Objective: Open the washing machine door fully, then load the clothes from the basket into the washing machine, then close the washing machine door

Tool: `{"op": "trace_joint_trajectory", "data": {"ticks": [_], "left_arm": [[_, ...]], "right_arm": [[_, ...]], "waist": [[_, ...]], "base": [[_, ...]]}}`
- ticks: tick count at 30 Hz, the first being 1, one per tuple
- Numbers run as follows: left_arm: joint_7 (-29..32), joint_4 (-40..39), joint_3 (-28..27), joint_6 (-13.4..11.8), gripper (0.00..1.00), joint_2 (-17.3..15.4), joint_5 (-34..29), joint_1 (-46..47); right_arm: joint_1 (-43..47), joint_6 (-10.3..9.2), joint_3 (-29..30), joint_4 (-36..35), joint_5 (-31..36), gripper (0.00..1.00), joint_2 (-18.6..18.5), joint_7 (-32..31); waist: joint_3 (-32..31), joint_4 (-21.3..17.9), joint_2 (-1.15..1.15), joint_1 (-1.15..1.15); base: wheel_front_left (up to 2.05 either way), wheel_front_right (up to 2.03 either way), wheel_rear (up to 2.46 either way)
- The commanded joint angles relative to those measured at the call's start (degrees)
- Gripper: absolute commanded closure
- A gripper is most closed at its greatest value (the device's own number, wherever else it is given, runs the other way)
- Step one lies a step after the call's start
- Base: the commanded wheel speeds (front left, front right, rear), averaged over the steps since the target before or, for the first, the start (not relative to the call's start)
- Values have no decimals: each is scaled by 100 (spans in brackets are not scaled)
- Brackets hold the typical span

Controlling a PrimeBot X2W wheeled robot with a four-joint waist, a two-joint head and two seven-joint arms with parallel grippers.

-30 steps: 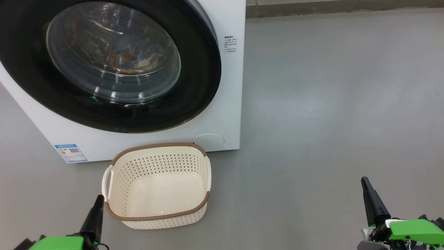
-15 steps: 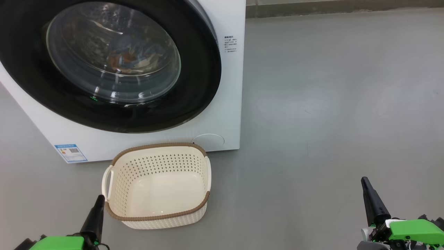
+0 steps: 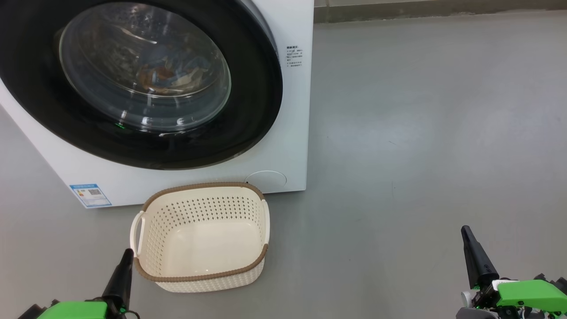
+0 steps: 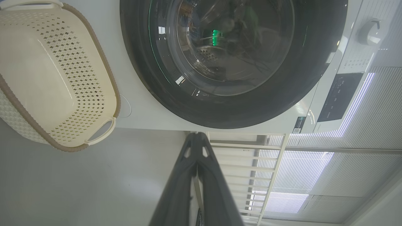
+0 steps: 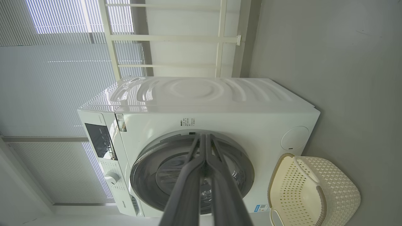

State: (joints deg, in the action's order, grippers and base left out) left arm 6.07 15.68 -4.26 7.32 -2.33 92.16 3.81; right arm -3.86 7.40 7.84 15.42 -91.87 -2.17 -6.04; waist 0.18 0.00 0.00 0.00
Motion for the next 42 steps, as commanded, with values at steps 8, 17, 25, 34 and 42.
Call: {"op": "trace_joint_trajectory", "data": {"ticks": [8, 17, 25, 34, 42], "left_arm": [[25, -164, -206, 17, 100, -73, 17, 236], [28, -164, -209, 17, 100, -70, 14, 237], [30, -164, -212, 17, 100, -69, 12, 237], [32, -164, -215, 17, 100, -67, 10, 237], [34, -164, -217, 17, 100, -65, 8, 237]], "right_arm": [[-232, 9, -133, -140, -30, 100, -71, -44], [-232, 9, -133, -140, -30, 100, -71, -44], [-232, 9, -133, -140, -30, 100, -71, -44], [-232, 9, -133, -140, -30, 100, -71, -44], [-232, 9, -133, -140, -30, 100, -71, -44]], "waist": [[0, 0, 0, 0], [0, 0, 0, 0], [0, 0, 0, 0], [0, 0, 0, 0], [0, 0, 0, 0]], "base": [[0, 0, 0], [0, 0, 0], [0, 0, 0], [0, 0, 0], [0, 0, 0]]}}
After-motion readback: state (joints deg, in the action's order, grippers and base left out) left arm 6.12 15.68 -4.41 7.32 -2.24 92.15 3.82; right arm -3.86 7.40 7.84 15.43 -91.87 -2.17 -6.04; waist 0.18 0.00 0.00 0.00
